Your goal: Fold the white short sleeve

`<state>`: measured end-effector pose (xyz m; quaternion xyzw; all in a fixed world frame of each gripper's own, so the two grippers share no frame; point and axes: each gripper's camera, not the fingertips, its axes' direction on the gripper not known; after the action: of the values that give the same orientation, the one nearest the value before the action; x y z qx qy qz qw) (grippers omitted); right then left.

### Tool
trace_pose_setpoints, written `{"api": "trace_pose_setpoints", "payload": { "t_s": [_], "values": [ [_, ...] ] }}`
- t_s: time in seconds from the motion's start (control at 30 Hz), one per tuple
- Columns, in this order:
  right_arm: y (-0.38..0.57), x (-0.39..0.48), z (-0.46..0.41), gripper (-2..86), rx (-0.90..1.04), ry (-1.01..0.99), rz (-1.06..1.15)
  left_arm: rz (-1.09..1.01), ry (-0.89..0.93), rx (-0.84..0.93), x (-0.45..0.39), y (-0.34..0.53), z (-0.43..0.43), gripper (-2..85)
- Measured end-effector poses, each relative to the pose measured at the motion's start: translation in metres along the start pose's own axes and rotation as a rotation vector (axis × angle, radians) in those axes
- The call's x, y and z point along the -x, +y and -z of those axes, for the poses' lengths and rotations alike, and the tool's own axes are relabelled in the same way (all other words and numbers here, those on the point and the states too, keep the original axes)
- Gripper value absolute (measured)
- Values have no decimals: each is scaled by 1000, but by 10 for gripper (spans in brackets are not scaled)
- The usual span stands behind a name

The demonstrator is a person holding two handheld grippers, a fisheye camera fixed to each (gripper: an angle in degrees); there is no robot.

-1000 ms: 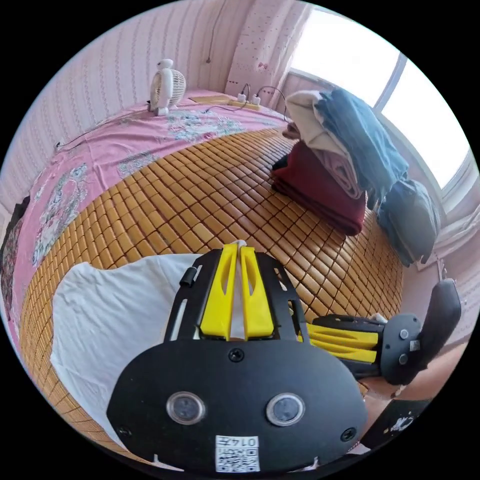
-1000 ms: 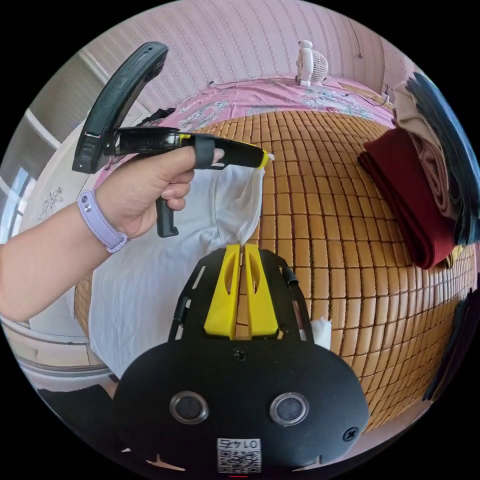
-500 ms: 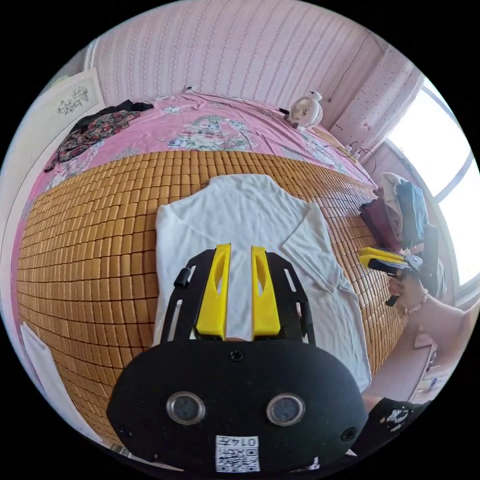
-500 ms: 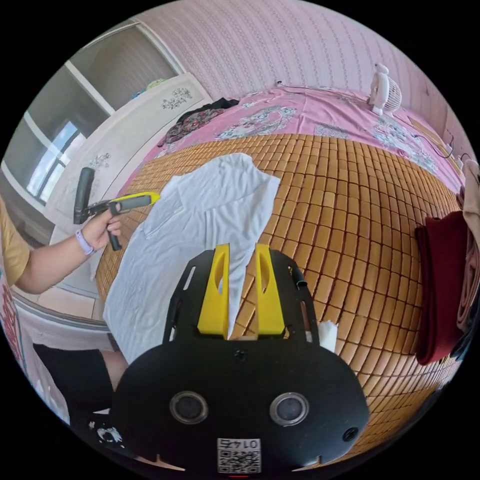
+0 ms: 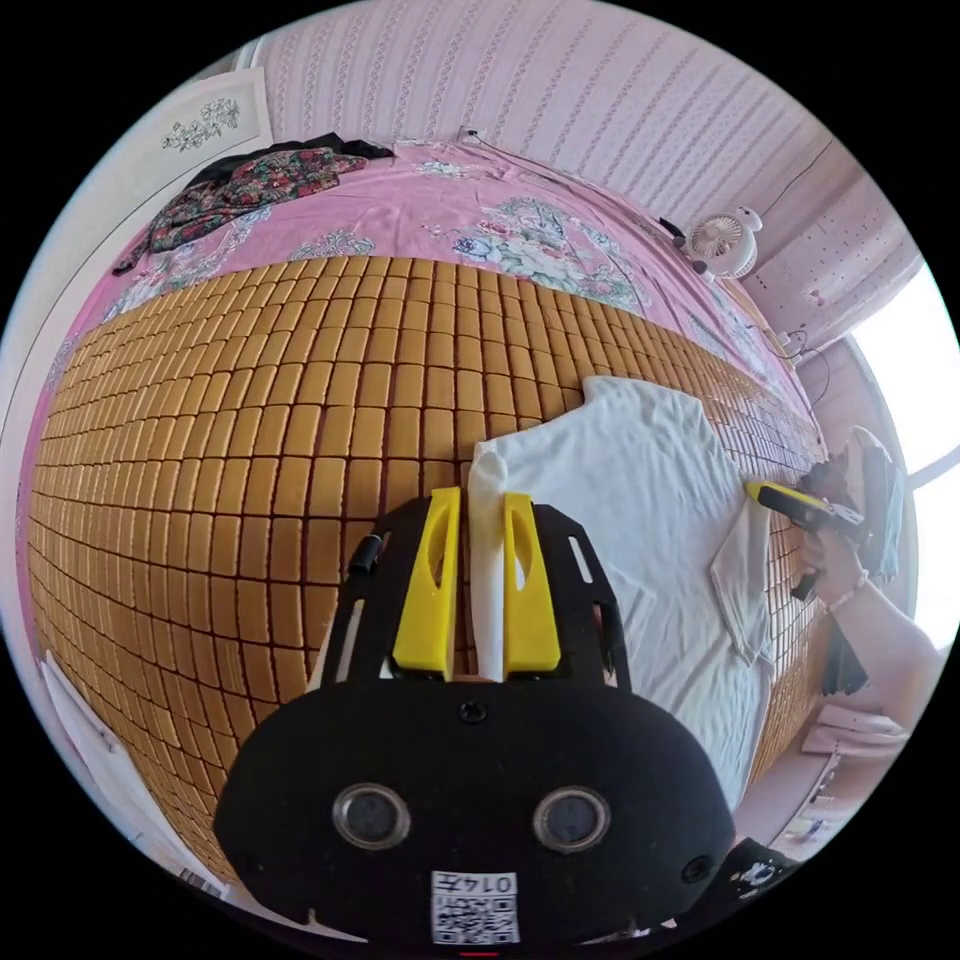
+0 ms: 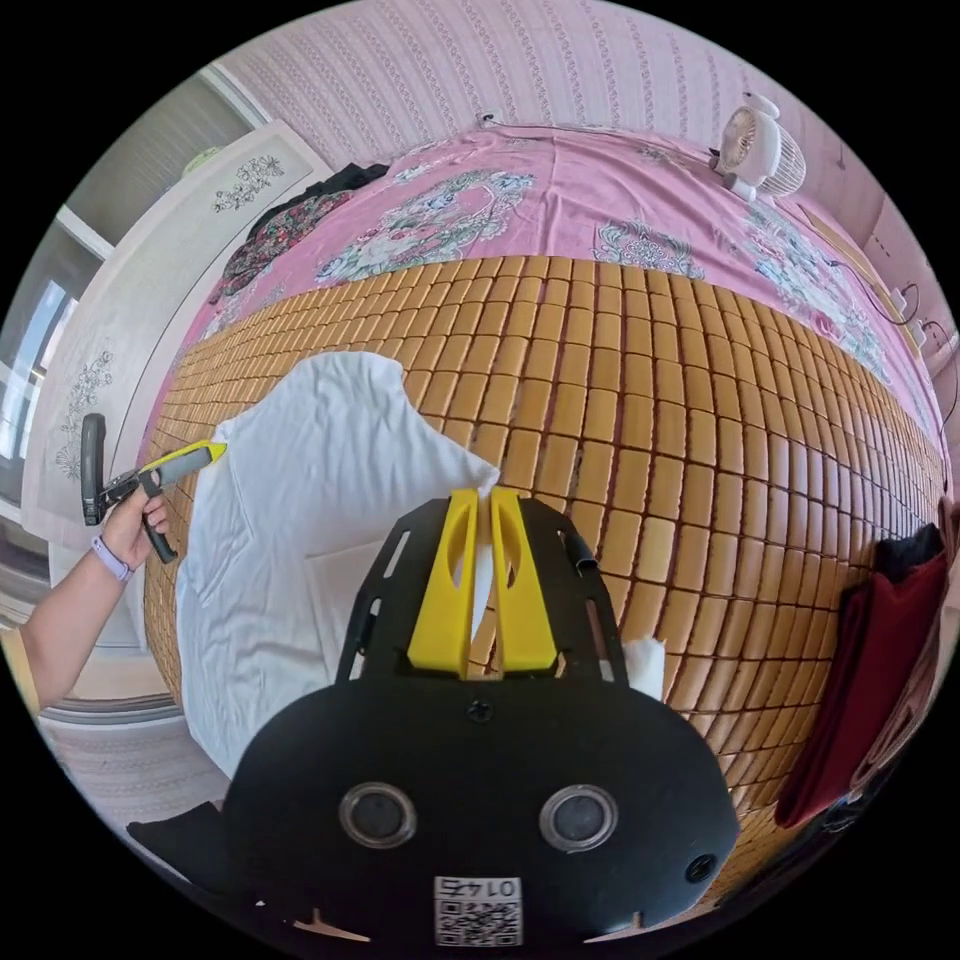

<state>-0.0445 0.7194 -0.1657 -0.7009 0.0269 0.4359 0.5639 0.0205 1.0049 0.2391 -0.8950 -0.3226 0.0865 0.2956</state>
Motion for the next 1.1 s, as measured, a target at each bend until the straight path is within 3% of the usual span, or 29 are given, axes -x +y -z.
{"api": "trace_pose_setpoints", "payload": {
  "t_s": [0.13, 0.43, 0.67, 0.87, 1.0, 1.1],
  "values": [
    [-9, -6, 8, 12, -12, 1, 50, -40, -27, 20, 12, -1, 4, 5],
    [-48, -22, 66, 8, -162, 42, 78, -91, 98, -179, 27, -13, 53, -10],
    [-1, -19, 141, 8, -278, -131, 151, -274, 197, -275, 22, 38, 126, -9],
    [111, 5, 179, 12, -153, -288, 257, -331, 253, -167, 35, 164, 172, 2],
    [197, 21, 142, 24, 16, -417, 108, -175, 267, 9, 46, 269, 151, 36],
    [243, 25, 106, 36, 83, -366, -25, -56, 207, 136, 53, 327, 121, 45]
  ]
}}
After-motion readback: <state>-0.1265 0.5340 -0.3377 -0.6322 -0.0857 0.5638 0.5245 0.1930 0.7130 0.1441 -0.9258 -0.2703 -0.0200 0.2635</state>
